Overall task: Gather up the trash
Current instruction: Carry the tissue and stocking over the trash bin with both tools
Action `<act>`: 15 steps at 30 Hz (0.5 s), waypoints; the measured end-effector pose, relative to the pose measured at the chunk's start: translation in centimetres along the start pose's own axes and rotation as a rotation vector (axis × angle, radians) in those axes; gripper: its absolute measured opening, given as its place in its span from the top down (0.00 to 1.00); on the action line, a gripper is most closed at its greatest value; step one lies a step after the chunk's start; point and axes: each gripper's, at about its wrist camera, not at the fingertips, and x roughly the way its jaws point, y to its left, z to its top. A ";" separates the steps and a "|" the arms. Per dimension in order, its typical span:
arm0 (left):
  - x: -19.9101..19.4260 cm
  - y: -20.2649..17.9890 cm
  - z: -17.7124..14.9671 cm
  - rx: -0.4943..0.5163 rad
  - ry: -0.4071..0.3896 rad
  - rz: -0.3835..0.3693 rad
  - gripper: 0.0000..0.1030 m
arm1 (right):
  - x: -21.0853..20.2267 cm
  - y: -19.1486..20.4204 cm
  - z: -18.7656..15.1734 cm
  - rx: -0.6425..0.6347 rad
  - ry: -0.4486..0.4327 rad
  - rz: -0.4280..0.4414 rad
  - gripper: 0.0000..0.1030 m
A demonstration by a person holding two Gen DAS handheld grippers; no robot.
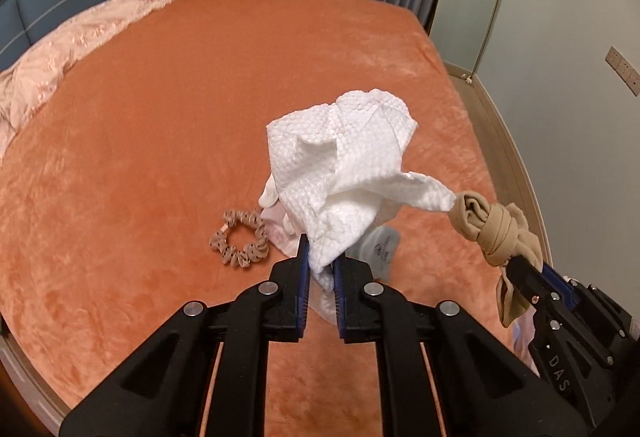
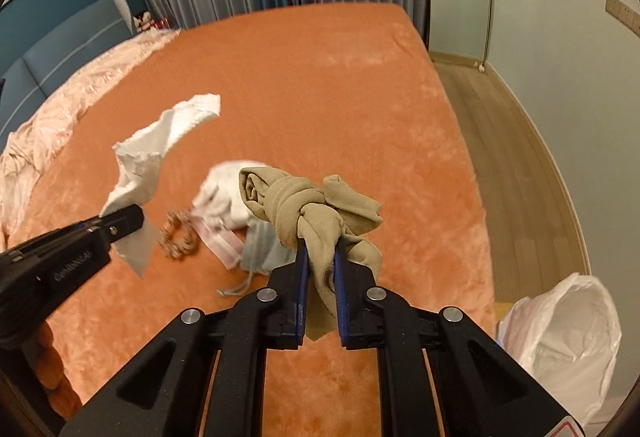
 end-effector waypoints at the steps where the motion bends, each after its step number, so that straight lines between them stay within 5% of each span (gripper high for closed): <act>1: -1.0 -0.5 0.2 0.009 -0.013 -0.002 0.90 | -1.5 -0.2 0.5 0.004 -0.023 0.002 0.89; 15: -11.1 -11.0 0.4 0.144 -0.125 -0.114 0.90 | -15.5 -7.5 1.3 0.094 -0.237 -0.029 0.89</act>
